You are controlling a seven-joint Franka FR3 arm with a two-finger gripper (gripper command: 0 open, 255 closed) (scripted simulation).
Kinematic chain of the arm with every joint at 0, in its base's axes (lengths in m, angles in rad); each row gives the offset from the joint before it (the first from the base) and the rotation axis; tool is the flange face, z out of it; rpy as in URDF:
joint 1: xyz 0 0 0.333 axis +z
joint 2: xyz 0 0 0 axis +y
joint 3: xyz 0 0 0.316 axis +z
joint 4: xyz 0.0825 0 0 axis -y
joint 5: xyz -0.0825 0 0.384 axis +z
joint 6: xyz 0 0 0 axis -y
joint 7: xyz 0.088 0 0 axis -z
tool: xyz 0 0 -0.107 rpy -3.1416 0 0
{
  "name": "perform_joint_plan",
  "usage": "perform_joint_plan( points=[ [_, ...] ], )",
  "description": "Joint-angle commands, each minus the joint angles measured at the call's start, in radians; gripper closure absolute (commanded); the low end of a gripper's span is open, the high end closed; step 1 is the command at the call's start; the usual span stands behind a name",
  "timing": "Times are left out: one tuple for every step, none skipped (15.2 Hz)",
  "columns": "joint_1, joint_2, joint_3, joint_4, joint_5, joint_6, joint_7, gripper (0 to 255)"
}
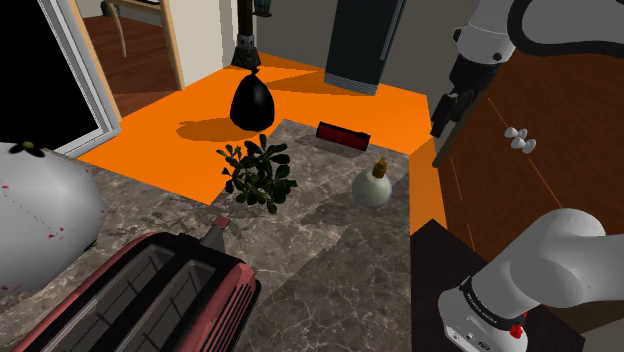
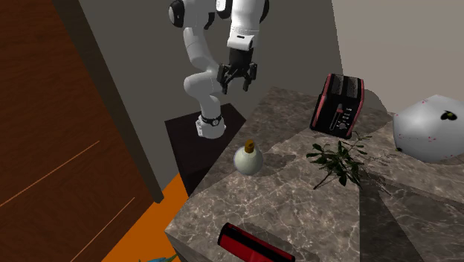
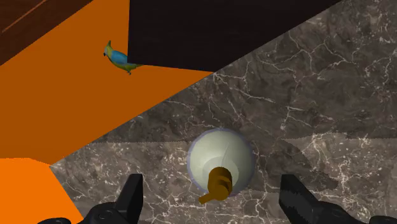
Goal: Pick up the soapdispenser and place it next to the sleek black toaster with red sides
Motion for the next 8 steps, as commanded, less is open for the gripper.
perform_joint_plan(
  points=[
    [0.000,0.000,0.000,0.000,0.000,0.000,0.000,0],
    [-0.002,0.009,-0.001,-0.025,0.006,0.038,0.012,0],
    [-0.004,0.020,-0.002,-0.049,0.013,0.077,0.024,0],
    [-0.005,0.032,-0.003,-0.071,0.019,0.116,0.036,0],
    [-0.007,0.047,-0.004,-0.093,0.025,0.156,0.047,0],
    [-0.009,0.062,-0.005,-0.112,0.031,0.196,0.058,0],
    [-0.011,0.080,-0.005,-0.131,0.037,0.237,0.069,0],
    [-0.012,0.100,-0.006,-0.148,0.042,0.278,0.080,0]
  ],
)
